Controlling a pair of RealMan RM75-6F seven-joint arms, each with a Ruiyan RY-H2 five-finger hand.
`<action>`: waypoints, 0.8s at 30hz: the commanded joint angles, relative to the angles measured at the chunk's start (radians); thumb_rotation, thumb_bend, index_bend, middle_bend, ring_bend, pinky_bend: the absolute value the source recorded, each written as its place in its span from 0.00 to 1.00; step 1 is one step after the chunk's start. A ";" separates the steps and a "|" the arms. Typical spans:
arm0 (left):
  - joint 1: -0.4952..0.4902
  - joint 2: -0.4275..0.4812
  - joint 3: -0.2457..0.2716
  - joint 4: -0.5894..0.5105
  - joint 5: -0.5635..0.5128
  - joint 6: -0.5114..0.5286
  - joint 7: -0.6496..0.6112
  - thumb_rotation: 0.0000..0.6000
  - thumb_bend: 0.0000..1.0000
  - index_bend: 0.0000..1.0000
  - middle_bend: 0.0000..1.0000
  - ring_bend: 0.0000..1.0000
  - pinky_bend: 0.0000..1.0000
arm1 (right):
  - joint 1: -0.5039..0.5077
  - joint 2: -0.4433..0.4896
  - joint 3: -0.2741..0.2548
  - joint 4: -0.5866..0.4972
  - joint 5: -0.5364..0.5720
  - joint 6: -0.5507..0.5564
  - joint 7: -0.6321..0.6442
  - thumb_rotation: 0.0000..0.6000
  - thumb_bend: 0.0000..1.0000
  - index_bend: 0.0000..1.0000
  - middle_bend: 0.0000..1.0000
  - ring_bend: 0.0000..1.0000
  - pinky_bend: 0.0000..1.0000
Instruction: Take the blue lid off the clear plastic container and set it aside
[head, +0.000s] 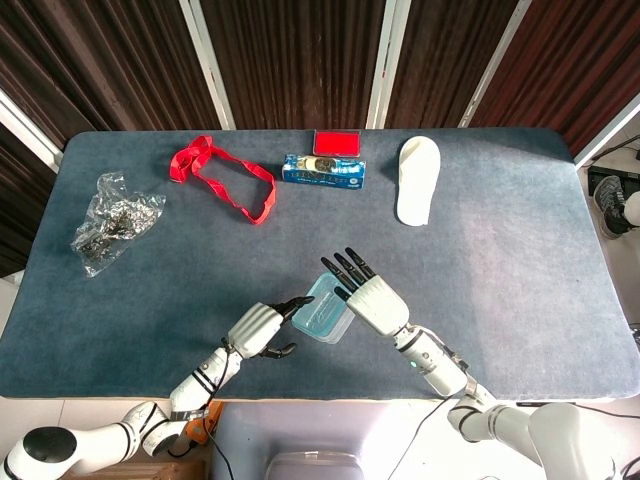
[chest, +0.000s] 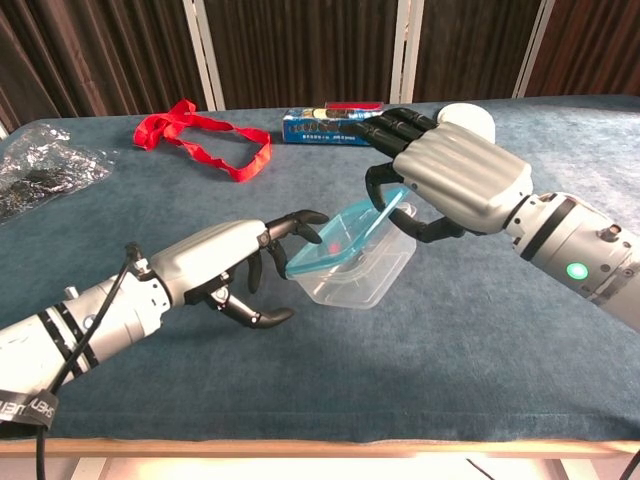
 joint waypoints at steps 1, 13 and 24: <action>0.001 0.000 0.000 -0.001 0.000 0.002 0.002 1.00 0.31 0.00 0.53 0.37 0.57 | 0.000 0.000 -0.003 0.000 0.000 0.004 0.001 1.00 0.62 0.67 0.15 0.00 0.00; 0.008 0.000 -0.003 0.005 0.007 0.027 0.033 1.00 0.31 0.00 0.40 0.17 0.20 | -0.005 0.024 -0.004 -0.033 -0.005 0.048 -0.006 1.00 0.62 0.77 0.18 0.00 0.00; 0.017 -0.001 -0.021 0.024 0.009 0.076 0.051 1.00 0.31 0.00 0.24 0.01 0.05 | -0.004 0.033 0.018 -0.061 0.010 0.069 -0.013 1.00 0.62 0.77 0.18 0.00 0.00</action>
